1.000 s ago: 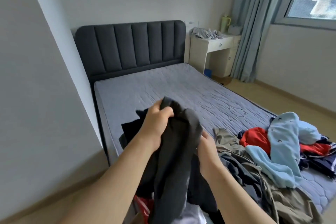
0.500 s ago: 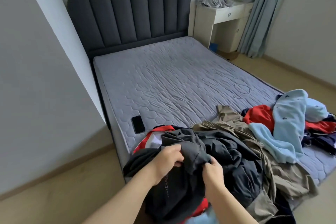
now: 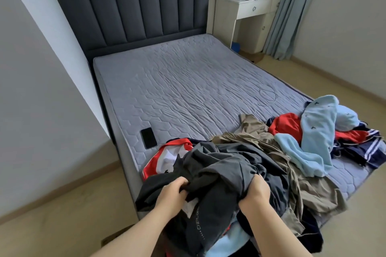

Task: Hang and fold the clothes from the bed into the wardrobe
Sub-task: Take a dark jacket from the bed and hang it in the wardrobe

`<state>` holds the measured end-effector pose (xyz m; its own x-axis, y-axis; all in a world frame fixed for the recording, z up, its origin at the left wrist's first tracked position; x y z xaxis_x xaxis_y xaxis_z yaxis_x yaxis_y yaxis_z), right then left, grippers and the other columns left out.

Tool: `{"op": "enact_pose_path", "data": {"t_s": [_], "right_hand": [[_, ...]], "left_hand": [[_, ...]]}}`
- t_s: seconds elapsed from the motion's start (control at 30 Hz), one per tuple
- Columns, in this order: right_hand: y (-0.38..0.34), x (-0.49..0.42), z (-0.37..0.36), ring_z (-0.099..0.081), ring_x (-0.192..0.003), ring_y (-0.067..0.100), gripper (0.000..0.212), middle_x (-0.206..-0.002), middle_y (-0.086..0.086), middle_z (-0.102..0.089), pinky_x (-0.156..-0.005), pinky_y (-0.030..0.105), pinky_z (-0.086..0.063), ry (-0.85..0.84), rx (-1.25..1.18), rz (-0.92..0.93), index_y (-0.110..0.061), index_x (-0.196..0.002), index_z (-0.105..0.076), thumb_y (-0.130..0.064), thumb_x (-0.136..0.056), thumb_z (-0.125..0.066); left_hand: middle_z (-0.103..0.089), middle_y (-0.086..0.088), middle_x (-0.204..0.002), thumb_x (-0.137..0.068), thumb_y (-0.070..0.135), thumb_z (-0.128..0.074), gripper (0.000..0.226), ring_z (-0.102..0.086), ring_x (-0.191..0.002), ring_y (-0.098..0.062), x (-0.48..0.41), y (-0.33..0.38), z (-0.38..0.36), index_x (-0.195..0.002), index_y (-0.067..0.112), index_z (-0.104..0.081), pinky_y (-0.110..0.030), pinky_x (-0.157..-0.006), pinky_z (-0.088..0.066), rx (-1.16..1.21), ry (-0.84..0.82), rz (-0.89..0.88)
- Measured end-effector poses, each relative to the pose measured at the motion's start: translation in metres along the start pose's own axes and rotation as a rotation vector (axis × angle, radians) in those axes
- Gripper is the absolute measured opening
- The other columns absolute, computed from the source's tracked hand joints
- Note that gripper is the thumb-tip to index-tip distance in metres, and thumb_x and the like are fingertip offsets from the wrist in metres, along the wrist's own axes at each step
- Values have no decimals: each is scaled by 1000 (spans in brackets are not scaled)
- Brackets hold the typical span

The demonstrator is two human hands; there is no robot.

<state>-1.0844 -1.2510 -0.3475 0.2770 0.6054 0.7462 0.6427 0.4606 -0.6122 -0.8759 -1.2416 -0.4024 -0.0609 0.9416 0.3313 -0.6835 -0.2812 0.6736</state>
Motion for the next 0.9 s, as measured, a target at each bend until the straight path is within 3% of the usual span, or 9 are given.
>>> {"op": "enact_pose_path", "data": {"t_s": [0.1, 0.17, 0.27, 0.43, 0.57, 0.63, 0.73, 0.83, 0.9], "right_hand": [[-12, -5, 17, -51, -87, 27, 33, -105, 13, -59, -74, 33, -40, 154, 335, 254, -5, -121, -54, -4, -92, -37], [-25, 2, 16, -53, -96, 27, 36, -110, 9, -58, -81, 36, -43, 182, 651, 568, -11, -119, -52, -1, -85, -47], [-31, 27, -6, -42, -124, 23, 58, -132, 2, -51, -107, 36, -30, 60, 852, 971, -15, -126, -51, 7, -73, -59], [-24, 64, -53, -24, -135, 14, 67, -141, -13, -35, -108, 28, -8, -178, 1012, 1220, -23, -133, -47, -12, -70, -65], [-28, 71, -88, -11, -133, 2, 89, -138, -16, -32, -111, 27, 1, -232, 1188, 1201, -26, -146, -18, -34, -70, -63], [-35, 70, -98, -34, -122, 8, 70, -111, -23, -47, -107, 28, -14, -272, 1198, 1142, -28, -136, -32, -31, -73, -62], [-39, 64, -100, -58, -81, 15, 18, -72, -13, -59, -72, 25, -43, -380, 1061, 977, -27, -90, -50, -16, -78, -58], [-42, 51, -87, -51, -65, 14, 8, -66, -5, -58, -58, 27, -37, -331, 848, 857, -15, -79, -54, -8, -81, -53], [-44, 40, -75, -44, -63, 15, 12, -64, 0, -53, -59, 30, -33, -295, 639, 740, -11, -76, -55, -7, -85, -49]], "left_hand": [[-65, 4, -95, -92, 16, -45, 18, -60, -91, -17, -11, 7, 21, -91, 29, -57, -30, -75, -46, 58, 125, 40], [-65, 5, -95, -92, 15, -47, 21, -59, -88, -16, -19, 19, 42, -86, 34, -55, -28, -73, -43, 98, 199, 7], [-66, 3, -80, -87, 8, -58, 29, -63, -85, -21, -30, 51, 82, -72, 33, -57, -31, -76, -47, 189, 244, -107], [-67, 12, -64, -83, 4, -64, 32, -61, -63, 0, -23, 116, 134, -68, 32, -65, -14, -67, -48, 298, 144, -306], [-66, 7, -68, -82, -1, -64, 29, -60, -64, -1, -9, 159, 149, -71, 26, -66, -15, -68, -49, 314, 30, -486], [-64, 9, -65, -82, 2, -65, 27, -59, -61, -1, -6, 166, 152, -71, 27, -65, -14, -64, -48, 350, 33, -517], [-57, 13, -60, -83, 10, -66, 23, -53, -56, 2, -10, 160, 148, -74, 31, -59, -10, -58, -43, 381, 86, -498], [-58, 10, -86, -82, 27, -68, 21, -56, -78, -2, -14, 142, 135, -91, 39, -52, -8, -68, -44, 383, 61, -463], [-52, 18, -107, -69, 42, -75, 49, -53, -99, 3, -16, 124, 119, -107, 48, -44, -6, -75, -43, 361, -75, -408]]}}
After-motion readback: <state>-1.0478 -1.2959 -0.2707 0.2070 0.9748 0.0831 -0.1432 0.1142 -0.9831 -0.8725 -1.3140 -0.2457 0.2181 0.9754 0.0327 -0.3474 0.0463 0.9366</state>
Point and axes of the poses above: each hand's wrist, its own x-axis away from the middle knuckle, its own z-axis out of the back of the hand, y = z × x, the point moved 6 cm from there along -x, towards the middle knuckle
